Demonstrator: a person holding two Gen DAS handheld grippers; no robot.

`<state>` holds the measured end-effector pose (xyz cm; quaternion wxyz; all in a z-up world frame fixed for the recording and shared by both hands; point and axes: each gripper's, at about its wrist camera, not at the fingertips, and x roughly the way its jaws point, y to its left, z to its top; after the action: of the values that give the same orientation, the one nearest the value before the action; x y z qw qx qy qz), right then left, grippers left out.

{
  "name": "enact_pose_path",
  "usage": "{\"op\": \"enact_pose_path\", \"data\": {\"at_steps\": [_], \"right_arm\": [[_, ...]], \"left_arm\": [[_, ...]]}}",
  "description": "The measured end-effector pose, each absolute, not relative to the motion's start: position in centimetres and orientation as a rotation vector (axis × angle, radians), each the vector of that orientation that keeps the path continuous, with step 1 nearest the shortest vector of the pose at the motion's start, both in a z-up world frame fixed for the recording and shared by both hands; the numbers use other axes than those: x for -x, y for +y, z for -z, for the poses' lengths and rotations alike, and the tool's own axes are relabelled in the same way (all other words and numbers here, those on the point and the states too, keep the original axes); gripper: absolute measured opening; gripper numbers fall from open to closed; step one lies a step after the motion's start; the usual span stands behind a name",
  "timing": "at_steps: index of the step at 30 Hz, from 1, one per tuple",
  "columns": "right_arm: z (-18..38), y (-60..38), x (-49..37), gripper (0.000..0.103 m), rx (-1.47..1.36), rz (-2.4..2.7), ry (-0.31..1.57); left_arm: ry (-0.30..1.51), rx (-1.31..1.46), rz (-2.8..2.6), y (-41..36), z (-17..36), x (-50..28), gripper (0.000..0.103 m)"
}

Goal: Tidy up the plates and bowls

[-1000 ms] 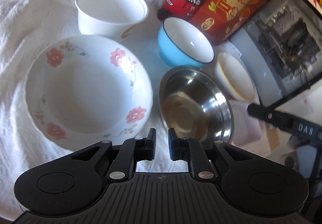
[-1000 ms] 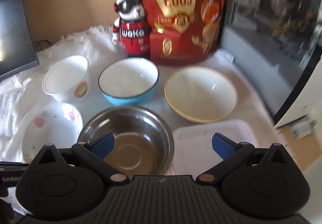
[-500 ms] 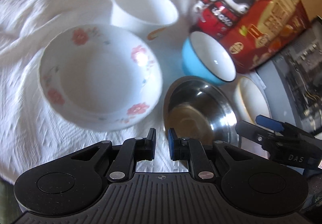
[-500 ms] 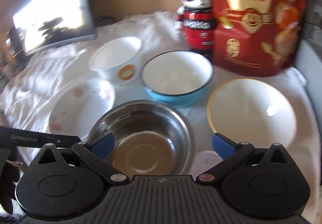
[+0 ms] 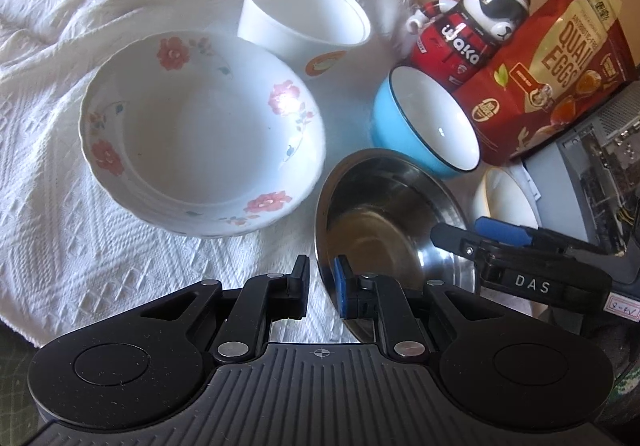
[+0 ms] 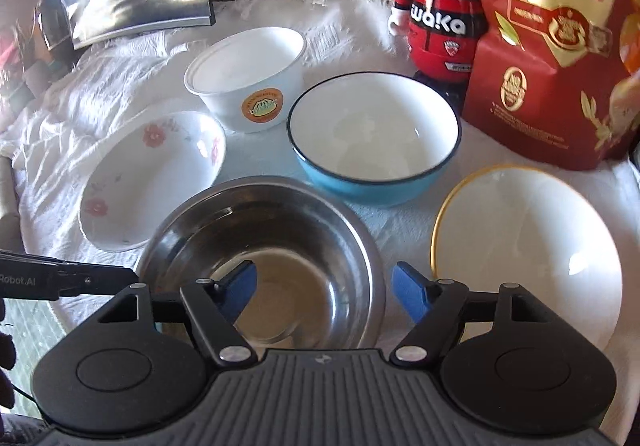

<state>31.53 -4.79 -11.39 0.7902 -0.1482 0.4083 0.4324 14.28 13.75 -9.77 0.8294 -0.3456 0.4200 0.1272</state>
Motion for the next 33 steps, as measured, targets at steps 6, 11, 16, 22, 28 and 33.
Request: {"op": "enact_pose_path", "data": {"at_steps": [6,11,16,22,28,33], "right_arm": [[12.4,-2.9,-32.7,0.076,0.36,-0.932,0.897],[13.6,-1.3,-32.6,0.078,0.37,-0.932,0.959],[13.0,-1.9,-31.5,0.078,0.288,-1.033,1.06],[13.4,-1.1,-30.8,0.079,0.261,-0.991,1.092],[10.0,-1.4,-30.3,0.08,0.189,-1.004,1.036],[8.8,0.7,-29.8,0.081,0.144,-0.977,1.024]], "left_arm": [[0.921,0.767,-0.238,13.5,11.6,-15.8,0.015],[0.958,0.814,-0.189,13.9,12.1,-15.1,0.019],[0.993,0.792,-0.225,14.7,11.9,-13.5,0.024],[1.03,0.742,-0.238,14.7,11.4,-14.6,0.024],[1.006,0.654,-0.234,15.9,8.5,-14.7,0.022],[0.968,0.674,-0.257,18.9,7.6,-14.1,0.022]]}}
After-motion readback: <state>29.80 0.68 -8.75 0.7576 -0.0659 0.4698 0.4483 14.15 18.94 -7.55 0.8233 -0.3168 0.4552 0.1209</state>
